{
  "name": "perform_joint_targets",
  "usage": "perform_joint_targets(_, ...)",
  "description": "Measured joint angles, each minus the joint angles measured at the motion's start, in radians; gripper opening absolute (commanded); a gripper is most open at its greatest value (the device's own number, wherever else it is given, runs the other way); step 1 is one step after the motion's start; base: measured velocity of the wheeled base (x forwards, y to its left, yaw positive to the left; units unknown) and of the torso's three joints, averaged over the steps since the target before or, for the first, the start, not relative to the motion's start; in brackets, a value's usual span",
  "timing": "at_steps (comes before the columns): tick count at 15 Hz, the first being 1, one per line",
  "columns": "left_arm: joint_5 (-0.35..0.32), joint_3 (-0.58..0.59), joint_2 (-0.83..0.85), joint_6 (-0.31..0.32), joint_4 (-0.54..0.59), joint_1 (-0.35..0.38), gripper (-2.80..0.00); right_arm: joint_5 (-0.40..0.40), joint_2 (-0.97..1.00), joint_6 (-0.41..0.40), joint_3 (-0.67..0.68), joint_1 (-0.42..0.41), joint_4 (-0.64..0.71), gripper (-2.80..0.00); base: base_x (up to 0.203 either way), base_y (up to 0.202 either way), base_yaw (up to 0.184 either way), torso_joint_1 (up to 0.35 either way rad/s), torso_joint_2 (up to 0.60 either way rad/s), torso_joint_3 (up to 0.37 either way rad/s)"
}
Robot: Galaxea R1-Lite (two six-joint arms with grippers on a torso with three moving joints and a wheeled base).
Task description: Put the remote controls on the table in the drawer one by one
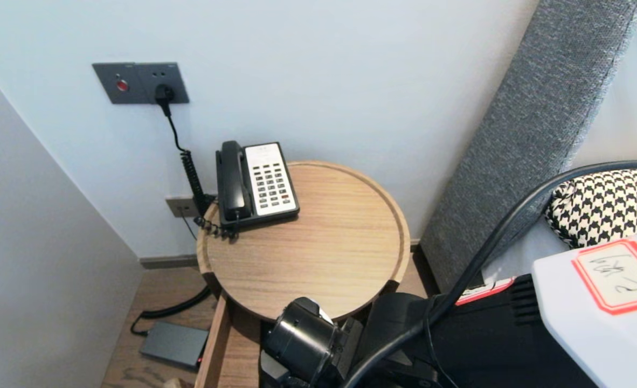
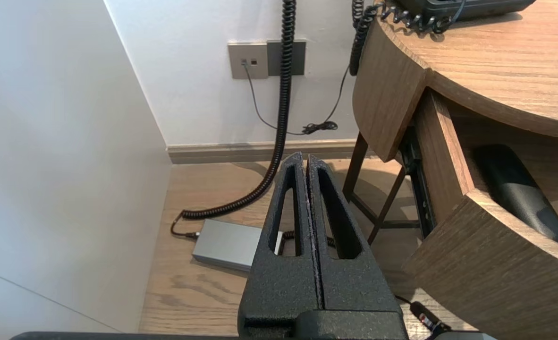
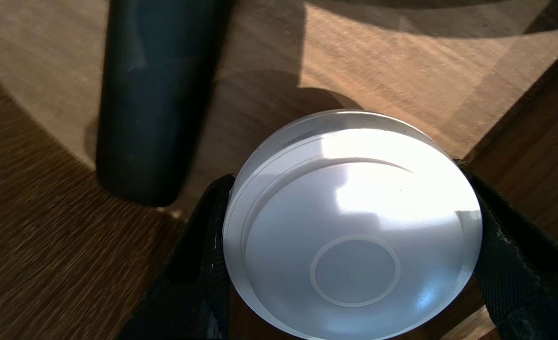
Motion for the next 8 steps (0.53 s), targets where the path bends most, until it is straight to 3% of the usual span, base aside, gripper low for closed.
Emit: perform_joint_targets(8, 0.000, 0.000, 0.000, 0.000, 0.000, 0.000, -2.80, -0.008, 0.023, 0.013, 0.001, -0.031, -0.061, -2.80, 0.000, 0.000, 0.000, 0.000, 0.00, 0.000)
